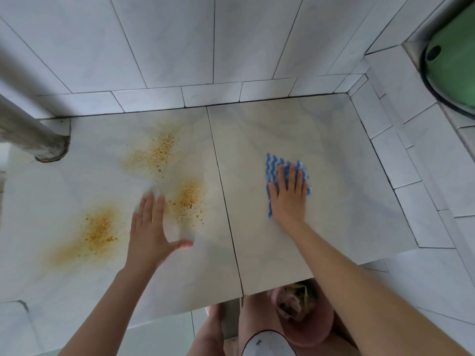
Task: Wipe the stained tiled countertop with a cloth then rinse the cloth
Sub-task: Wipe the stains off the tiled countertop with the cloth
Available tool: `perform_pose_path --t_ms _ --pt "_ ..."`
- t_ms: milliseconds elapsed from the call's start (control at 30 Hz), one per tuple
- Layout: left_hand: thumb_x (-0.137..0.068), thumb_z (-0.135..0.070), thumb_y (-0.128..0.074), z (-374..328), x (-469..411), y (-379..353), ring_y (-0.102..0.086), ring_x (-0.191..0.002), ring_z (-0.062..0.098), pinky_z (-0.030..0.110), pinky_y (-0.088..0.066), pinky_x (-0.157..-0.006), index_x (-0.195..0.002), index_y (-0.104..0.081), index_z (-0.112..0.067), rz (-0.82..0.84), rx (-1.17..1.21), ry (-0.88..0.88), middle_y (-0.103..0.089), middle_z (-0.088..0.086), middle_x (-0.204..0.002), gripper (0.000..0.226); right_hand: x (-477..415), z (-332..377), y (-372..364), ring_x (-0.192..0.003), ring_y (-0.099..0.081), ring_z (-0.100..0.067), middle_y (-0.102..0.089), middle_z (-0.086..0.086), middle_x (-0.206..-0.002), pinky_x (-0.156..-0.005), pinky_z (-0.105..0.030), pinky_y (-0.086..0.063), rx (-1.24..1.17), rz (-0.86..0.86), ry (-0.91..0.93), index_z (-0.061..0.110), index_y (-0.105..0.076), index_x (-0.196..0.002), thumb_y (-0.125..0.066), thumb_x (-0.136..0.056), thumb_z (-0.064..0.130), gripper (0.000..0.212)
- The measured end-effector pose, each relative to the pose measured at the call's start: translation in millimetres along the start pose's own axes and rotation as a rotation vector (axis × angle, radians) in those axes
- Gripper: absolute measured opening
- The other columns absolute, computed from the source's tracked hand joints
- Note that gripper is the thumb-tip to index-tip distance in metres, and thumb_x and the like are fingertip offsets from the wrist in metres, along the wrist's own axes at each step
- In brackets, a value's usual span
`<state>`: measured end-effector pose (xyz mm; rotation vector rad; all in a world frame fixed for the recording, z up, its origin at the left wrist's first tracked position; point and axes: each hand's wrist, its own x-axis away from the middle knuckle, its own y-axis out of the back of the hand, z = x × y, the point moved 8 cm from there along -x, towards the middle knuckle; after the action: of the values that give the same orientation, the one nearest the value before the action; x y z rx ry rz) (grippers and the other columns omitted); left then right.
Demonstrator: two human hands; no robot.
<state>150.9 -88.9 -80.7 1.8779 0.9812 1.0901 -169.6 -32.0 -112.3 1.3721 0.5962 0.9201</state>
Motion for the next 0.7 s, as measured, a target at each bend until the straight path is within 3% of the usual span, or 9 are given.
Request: perform_pose_path --t_ms 67,167,233,333,500,700 --pt "-0.054 -0.068 -0.068 0 0 0 0.017 -0.142 0.017 0.037 0.005 -0.116 -0.148 0.004 -0.017 0.004 0.001 0.001 0.014 0.005 -0.155 0.128 -16 9 -2 -0.145 0.002 -0.034 0.002 -0.015 -0.158 -0.117 -0.046 0.000 -0.001 0.067 -0.067 0.017 -0.004 -0.150 -0.011 -0.097 0.045 0.061" --pt "-0.055 -0.068 -0.068 0 0 0 0.019 -0.141 0.016 0.036 0.007 -0.116 -0.148 0.006 -0.018 0.001 0.004 -0.005 0.016 0.004 -0.155 0.129 -19 55 -5 -0.145 0.005 -0.034 0.005 -0.015 -0.158 -0.116 -0.044 0.007 0.002 0.068 0.027 0.018 0.001 -0.150 0.003 -0.090 0.047 0.066" --pt "-0.054 -0.068 -0.068 2 0 -1 0.019 -0.141 0.015 0.036 0.007 -0.115 -0.148 0.006 -0.018 -0.001 -0.001 -0.009 0.016 0.004 -0.155 0.129 -5 97 -13 -0.145 -0.003 -0.034 -0.003 -0.015 -0.157 -0.116 -0.044 0.004 0.034 0.062 0.173 0.018 -0.007 -0.150 0.000 -0.091 0.045 0.066" --pt "-0.053 -0.067 -0.071 3 -1 -2 0.016 -0.142 0.016 0.037 0.004 -0.116 -0.148 0.001 -0.016 -0.010 0.003 -0.007 0.011 0.005 -0.155 0.130 33 149 -20 -0.141 -0.024 -0.033 -0.027 -0.014 -0.153 -0.113 -0.046 -0.013 0.016 0.005 0.357 0.017 -0.031 -0.147 -0.020 -0.096 0.040 0.057" --pt "-0.051 -0.064 -0.074 3 -1 -2 0.012 -0.143 0.018 0.039 0.001 -0.117 -0.148 -0.003 -0.015 -0.019 0.008 -0.012 0.006 0.008 -0.156 0.130 49 147 -32 -0.144 -0.017 -0.028 -0.022 -0.010 -0.156 -0.113 -0.044 -0.015 0.043 0.029 0.524 0.020 -0.024 -0.148 -0.019 -0.100 0.042 0.054" --pt "-0.055 -0.068 -0.068 0 1 -3 0.023 -0.140 0.018 0.039 0.008 -0.116 -0.143 0.017 -0.019 0.005 0.010 -0.006 0.021 0.003 -0.153 0.132 -2 59 -10 -0.143 -0.010 -0.029 -0.019 -0.013 -0.156 -0.115 -0.039 -0.004 0.029 -0.015 0.249 0.018 -0.019 -0.149 -0.007 -0.098 0.047 0.060"
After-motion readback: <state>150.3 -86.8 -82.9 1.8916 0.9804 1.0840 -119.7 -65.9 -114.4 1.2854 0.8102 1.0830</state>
